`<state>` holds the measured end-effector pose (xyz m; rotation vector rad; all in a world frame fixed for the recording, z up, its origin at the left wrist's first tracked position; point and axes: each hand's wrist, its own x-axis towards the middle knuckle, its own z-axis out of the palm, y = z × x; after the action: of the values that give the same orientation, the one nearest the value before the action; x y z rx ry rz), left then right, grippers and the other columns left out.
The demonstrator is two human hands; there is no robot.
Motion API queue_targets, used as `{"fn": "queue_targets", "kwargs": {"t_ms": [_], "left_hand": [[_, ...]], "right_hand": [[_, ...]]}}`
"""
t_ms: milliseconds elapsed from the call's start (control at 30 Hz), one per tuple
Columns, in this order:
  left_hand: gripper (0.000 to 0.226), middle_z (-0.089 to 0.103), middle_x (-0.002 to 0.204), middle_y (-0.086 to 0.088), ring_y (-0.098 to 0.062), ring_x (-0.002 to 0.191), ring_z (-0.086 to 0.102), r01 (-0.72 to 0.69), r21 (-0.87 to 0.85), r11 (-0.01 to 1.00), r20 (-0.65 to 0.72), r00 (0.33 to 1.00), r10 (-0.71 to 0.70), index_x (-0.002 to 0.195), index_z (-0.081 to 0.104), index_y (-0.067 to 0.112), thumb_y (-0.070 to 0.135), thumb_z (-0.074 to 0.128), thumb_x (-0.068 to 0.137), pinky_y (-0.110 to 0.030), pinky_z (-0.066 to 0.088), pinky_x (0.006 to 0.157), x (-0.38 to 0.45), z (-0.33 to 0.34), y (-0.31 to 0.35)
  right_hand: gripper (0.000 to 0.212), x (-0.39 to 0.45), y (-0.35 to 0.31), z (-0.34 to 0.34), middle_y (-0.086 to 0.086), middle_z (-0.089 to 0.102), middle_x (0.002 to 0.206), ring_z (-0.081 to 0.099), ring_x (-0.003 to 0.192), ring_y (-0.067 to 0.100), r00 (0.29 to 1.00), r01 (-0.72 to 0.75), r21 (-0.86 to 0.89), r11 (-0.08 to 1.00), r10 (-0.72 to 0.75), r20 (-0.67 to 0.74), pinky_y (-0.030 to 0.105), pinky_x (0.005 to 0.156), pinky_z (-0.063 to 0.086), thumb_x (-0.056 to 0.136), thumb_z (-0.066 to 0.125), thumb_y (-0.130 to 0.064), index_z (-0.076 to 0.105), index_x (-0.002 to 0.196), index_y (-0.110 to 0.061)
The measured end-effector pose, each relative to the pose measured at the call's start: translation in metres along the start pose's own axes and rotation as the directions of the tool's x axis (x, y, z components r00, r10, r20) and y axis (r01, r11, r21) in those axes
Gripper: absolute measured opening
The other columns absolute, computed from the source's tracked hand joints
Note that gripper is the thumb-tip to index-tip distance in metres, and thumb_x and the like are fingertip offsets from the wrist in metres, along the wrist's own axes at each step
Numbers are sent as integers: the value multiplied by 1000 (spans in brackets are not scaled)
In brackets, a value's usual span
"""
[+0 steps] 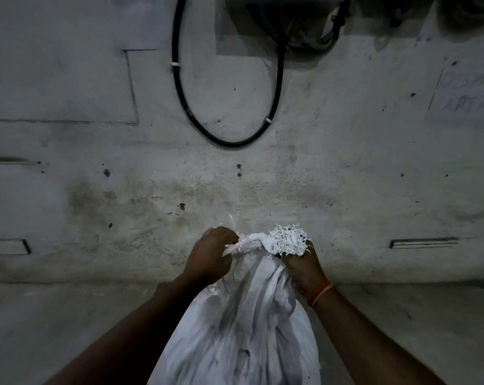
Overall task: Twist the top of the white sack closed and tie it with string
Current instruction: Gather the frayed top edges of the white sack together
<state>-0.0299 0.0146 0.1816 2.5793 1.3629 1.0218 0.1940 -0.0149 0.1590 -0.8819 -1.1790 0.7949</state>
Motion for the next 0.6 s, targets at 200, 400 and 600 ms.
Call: {"fn": "queue_targets", "kwargs": {"t_ms": [200,400,600], "left_hand": [[47,68,116,-3,-26,106,62,18,92,996,168,985,-33,107,74,18,-2,54,69,-32,51,88,-10,10,-23],[33,75,102,-10,-26,96,68,66,125,990,467,876,-118,94,72,9,-6,53,72,-27,44,74,-2,3,-22],[52,49,138,-5,-22,114,57,-94,79,992,350,935,61,128,59,24,9,60,79,-20,43,84,-1,0,-16]], "right_hand": [[31,1,17,-12,11,75,104,70,100,25,996,-68,11,998,69,-62,46,99,52,78,73,14,68,106,1],[31,3,24,-20,8,77,98,72,97,23,999,-17,-24,1000,16,-43,34,91,55,76,72,5,64,106,11],[28,4,27,-28,7,77,103,71,101,22,1000,-7,-20,1000,6,-22,40,97,54,79,67,8,64,107,13]]}}
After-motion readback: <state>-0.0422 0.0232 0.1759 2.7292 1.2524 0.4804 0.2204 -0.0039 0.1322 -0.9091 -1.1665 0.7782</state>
